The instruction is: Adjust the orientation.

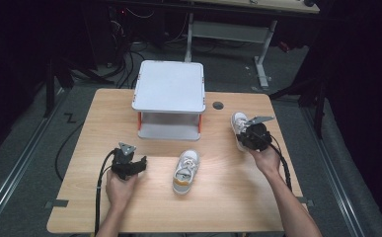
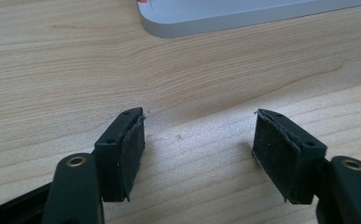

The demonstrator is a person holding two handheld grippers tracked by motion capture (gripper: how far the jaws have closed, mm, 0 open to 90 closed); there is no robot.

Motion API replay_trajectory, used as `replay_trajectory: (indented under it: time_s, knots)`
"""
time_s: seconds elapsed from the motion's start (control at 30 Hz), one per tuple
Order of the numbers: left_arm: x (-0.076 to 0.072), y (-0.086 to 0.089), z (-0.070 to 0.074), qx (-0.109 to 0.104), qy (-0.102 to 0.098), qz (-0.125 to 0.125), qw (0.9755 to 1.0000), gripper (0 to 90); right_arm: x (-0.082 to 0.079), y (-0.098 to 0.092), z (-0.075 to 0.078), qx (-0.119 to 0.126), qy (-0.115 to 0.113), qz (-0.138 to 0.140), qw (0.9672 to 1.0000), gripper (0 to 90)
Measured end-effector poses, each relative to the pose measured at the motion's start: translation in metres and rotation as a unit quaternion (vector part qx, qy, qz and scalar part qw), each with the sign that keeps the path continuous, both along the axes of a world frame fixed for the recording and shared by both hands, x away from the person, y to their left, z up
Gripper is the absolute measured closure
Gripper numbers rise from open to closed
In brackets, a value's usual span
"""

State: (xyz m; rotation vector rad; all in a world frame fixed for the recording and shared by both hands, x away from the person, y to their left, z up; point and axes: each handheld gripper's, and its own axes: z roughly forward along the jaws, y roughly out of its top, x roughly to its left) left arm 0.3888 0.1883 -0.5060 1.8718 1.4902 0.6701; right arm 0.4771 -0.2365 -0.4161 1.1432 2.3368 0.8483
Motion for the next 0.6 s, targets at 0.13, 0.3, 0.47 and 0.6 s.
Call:
replay_trajectory:
  time_s: [0.13, 0.3, 0.47, 0.6]
  knots:
    - [0.0, 0.0, 0.0, 0.0, 0.0, 0.0, 1.0, 34.3, -0.023, 0.0, 0.004, 0.002, 0.004, 0.015, 0.9999, 81.1]
    - [0.0, 0.0, 0.0, 0.0, 0.0, 0.0, 1.0, 34.3, -0.052, 0.004, 0.004, 0.004, 0.005, 0.043, 0.999, 81.0]
    - [0.0, 0.0, 0.0, 0.0, 0.0, 0.0, 1.0, 34.3, -0.077, 0.01, 0.001, 0.029, 0.018, 0.064, 0.9974, 80.9]
    - [0.0, 0.0, 0.0, 0.0, 0.0, 0.001, 1.0, 34.3, -0.09, 0.019, -0.001, 0.043, 0.027, 0.08, 0.9955, 80.7]
